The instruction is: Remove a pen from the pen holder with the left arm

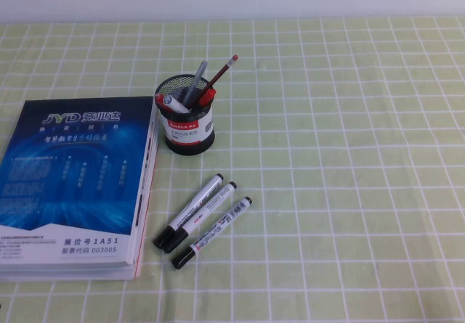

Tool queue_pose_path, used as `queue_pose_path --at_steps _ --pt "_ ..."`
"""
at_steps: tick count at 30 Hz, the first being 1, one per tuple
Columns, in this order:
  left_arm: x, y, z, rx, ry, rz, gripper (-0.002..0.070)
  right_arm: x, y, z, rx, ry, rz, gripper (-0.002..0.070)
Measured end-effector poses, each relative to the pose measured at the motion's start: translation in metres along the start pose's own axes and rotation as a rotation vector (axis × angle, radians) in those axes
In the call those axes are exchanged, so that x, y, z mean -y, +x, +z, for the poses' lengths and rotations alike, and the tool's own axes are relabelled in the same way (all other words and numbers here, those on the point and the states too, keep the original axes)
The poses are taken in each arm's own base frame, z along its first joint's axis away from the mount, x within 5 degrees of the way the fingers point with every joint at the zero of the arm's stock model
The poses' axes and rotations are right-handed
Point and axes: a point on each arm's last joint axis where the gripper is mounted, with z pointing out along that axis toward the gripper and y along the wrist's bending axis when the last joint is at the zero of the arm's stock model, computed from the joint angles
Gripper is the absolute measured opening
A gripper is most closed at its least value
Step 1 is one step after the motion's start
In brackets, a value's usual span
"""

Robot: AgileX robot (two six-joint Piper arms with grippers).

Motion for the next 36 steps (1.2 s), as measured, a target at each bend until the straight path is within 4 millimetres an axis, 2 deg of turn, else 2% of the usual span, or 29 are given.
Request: queue_pose_path --at_steps 28,36 --pt "0.000 0.000 0.000 0.000 0.002 -0.011 -0.0002 0.000 0.000 0.000 0.000 0.000 0.000 -0.0015" --pt "0.002 -0.010 -0.001 0.108 0.035 -0.213 -0.0002 0.000 0.000 0.000 0.000 0.000 0.000 -0.0015"
